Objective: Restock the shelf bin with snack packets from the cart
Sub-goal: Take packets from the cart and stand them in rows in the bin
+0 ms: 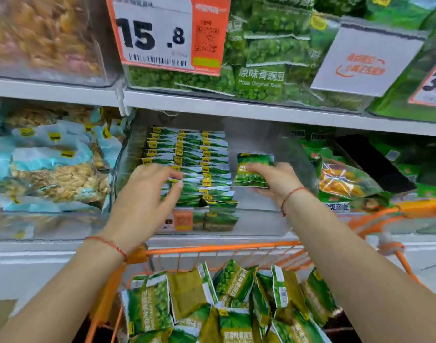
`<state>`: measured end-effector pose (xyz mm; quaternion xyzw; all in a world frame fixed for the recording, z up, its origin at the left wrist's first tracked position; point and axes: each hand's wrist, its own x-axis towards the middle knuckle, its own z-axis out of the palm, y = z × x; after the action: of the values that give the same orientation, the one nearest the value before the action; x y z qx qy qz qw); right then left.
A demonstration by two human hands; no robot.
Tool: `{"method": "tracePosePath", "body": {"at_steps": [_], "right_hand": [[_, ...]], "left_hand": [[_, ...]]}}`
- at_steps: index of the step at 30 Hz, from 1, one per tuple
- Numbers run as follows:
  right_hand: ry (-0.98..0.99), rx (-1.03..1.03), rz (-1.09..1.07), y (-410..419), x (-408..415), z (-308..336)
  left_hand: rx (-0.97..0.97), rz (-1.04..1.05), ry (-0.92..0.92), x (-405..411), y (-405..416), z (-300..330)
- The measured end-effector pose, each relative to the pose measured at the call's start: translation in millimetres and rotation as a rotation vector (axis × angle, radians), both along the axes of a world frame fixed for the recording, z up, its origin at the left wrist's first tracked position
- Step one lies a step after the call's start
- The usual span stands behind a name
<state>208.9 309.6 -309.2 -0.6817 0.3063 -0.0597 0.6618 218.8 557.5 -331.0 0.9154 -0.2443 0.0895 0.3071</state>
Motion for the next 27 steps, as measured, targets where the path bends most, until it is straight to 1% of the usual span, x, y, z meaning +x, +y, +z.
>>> {"method": "tracePosePath", "body": {"at_steps": [2, 6, 8, 10, 12, 14, 15, 17, 19, 23, 27], "right_hand": [[0.043, -0.053, -0.014, -10, 27, -17], [0.061, -0.096, -0.003, -24, 75, -41], [0.000, -0.064, 0.025, -42, 101, -63], [-0.013, -0.063, 0.052, -65, 125, -92], [0.017, -0.032, 0.116, -65, 125, -90], [0.105, -0.047, 0.144, -46, 114, -68], [0.111, -0.106, 0.128, -44, 113, -66], [0.051, -0.239, 0.083, -49, 118, -72], [0.040, -0.311, 0.128, -45, 119, -70], [0.118, -0.324, 0.215, -38, 122, -65], [0.099, -0.336, 0.183, -37, 123, -69]], "left_hand": [[0.031, 0.003, -0.043, 9, 1, -6], [0.059, -0.002, -0.078, 16, -4, -10], [0.069, 0.003, -0.085, 18, -4, -12], [0.075, 0.013, -0.080, 18, -3, -13], [0.081, 0.017, -0.080, 17, -4, -13], [0.102, 0.024, -0.097, 17, -5, -14], [0.107, 0.028, -0.100, 17, -5, -14], [0.098, 0.040, -0.096, 16, -5, -14], [0.091, 0.046, -0.097, 15, -6, -14], [0.091, 0.049, -0.108, 15, -6, -15], [0.100, 0.050, -0.111, 15, -6, -15]]}}
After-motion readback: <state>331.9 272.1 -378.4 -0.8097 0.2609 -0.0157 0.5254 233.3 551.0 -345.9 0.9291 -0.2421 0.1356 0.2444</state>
